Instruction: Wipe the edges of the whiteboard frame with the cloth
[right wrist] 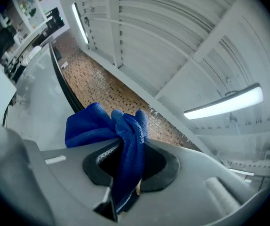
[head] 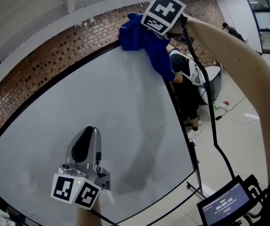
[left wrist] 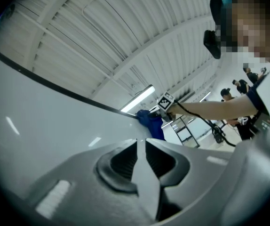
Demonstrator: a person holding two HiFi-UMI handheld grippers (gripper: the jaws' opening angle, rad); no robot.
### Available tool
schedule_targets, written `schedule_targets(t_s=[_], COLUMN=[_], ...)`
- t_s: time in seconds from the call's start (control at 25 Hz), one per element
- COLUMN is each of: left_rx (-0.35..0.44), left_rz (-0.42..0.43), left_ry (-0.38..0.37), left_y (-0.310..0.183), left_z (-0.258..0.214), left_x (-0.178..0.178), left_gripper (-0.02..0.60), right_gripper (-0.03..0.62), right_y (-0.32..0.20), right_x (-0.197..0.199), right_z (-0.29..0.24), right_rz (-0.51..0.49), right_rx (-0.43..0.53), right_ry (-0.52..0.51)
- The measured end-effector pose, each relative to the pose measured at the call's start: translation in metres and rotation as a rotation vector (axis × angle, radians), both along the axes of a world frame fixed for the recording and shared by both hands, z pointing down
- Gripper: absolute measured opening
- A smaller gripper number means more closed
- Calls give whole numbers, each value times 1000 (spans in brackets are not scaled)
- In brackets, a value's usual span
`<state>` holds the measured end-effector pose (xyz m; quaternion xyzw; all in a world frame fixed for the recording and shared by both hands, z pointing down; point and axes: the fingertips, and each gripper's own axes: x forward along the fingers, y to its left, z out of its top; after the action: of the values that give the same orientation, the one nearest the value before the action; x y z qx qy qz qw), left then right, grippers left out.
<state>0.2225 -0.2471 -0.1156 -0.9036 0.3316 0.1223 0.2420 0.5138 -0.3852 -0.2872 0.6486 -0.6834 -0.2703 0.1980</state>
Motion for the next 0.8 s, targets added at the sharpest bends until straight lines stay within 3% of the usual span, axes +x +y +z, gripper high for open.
schedule_targets(t_s=[0.2, 0.28, 0.44, 0.56, 0.8], left_rx=[-79, -106, -145, -168, -205], left_rz=[10, 20, 40, 57, 66], left_ry=[7, 2, -8, -21, -41], left_y=[-4, -3, 2, 7, 8], left_z=[9, 11, 15, 17, 17], left_x=[-1, 2, 4, 5, 8], left_gripper=[49, 49, 49, 49, 49], right_gripper=[77, 77, 77, 77, 77], right_y=[8, 7, -6, -1, 7], right_x=[1, 3, -7, -17, -29], right_z=[-4, 5, 51, 75, 88], right_rz=[-259, -341, -484, -585, -619], right_rx=[101, 104, -5, -5, 8], right_ry=[-423, -538, -683, -771, -823])
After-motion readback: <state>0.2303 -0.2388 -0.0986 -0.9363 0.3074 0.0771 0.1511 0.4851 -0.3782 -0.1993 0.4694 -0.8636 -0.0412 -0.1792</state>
